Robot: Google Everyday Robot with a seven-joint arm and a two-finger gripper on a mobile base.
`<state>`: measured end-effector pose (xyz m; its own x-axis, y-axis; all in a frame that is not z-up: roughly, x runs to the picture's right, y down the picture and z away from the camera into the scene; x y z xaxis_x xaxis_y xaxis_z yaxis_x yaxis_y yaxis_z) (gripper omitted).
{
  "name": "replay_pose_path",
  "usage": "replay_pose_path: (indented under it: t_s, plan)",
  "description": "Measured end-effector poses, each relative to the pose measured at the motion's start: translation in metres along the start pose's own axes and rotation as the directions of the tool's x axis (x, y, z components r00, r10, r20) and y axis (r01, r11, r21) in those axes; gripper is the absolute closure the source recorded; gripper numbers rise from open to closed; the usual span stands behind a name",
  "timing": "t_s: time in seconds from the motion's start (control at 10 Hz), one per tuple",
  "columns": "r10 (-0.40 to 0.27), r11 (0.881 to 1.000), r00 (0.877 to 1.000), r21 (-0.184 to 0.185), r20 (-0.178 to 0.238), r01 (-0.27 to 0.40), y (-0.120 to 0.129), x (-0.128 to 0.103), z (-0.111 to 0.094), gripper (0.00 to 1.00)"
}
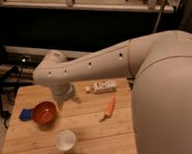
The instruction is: Place the eraser on the white sponge
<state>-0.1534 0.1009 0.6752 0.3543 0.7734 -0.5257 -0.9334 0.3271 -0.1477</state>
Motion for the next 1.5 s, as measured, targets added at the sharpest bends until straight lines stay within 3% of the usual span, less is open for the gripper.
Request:
replay_pose_path:
  t_s: [0.2, 0.3, 0.4, 0.5, 0.6, 0.7, 0.9, 1.3, 1.5]
  plan:
    - [-0.170, 0.985, 0.985, 0.033, 0.035, 0.169, 0.036, 0.009, -0.007, 0.35]
    - [-0.280, 0.960, 0.959, 0.032, 0.040, 0.278, 0.067, 0.021, -0.009, 0.35]
    - [-0.376, 0.927, 0.926, 0.014, 0.038, 0.376, 0.097, 0.036, -0.010, 0.35]
    - [-0.429, 0.903, 0.903, -0.007, 0.034, 0.430, 0.113, 0.046, -0.010, 0.35]
    - [-0.487, 0.872, 0.873, -0.043, 0.024, 0.488, 0.131, 0.060, -0.009, 0.35]
    - [-0.554, 0.829, 0.832, -0.086, 0.002, 0.552, 0.145, 0.079, -0.008, 0.35]
    - [-0.610, 0.788, 0.793, -0.117, -0.017, 0.604, 0.153, 0.094, -0.007, 0.35]
    - [-0.620, 0.780, 0.784, -0.119, -0.022, 0.614, 0.153, 0.095, -0.008, 0.35]
    - [-0.666, 0.743, 0.745, -0.126, -0.038, 0.657, 0.164, 0.103, -0.002, 0.35]
